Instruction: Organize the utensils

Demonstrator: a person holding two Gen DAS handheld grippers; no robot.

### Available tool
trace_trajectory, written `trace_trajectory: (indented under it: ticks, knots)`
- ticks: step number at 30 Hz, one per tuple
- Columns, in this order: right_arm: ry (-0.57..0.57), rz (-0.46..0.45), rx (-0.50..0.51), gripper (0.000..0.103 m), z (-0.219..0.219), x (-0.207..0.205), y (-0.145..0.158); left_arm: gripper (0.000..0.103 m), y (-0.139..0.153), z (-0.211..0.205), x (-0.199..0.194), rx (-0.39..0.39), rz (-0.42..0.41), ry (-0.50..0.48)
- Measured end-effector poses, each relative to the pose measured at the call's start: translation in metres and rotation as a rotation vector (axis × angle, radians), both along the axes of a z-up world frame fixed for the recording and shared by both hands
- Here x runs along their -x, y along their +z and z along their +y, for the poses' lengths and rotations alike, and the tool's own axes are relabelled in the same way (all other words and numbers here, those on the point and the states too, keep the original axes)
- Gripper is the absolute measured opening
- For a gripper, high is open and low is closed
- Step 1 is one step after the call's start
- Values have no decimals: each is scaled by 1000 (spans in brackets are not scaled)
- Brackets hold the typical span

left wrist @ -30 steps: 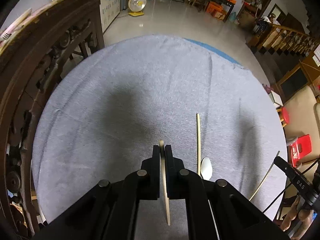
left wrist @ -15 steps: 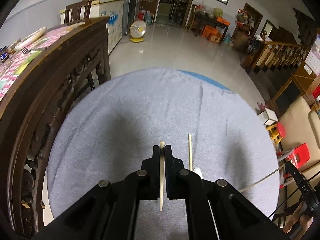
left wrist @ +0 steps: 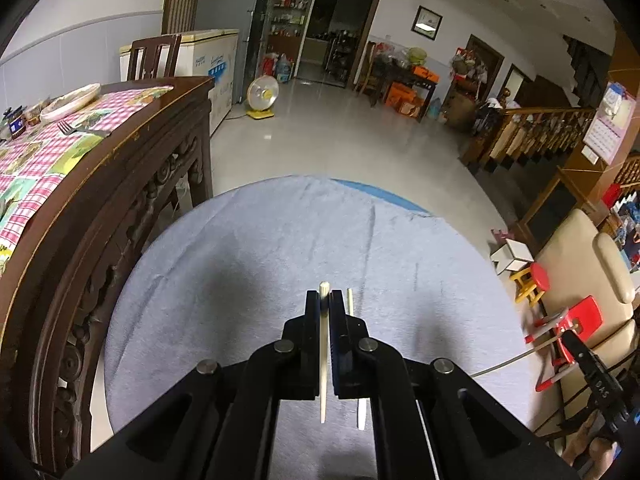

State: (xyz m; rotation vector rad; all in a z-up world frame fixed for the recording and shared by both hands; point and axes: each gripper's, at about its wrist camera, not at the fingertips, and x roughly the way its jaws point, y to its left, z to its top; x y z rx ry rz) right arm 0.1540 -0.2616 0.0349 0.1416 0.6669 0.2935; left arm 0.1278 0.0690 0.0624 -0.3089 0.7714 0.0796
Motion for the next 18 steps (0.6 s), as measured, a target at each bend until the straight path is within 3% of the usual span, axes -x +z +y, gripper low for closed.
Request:
trace_trajectory:
  ticks: [7,18]
  knots:
    - [13,-44,-14,5,2,23,18,4,23,-5,22,7,-51,-20]
    - [70,-173,-57,5,6,81,71,4,76,-21,68,13,-173,-71]
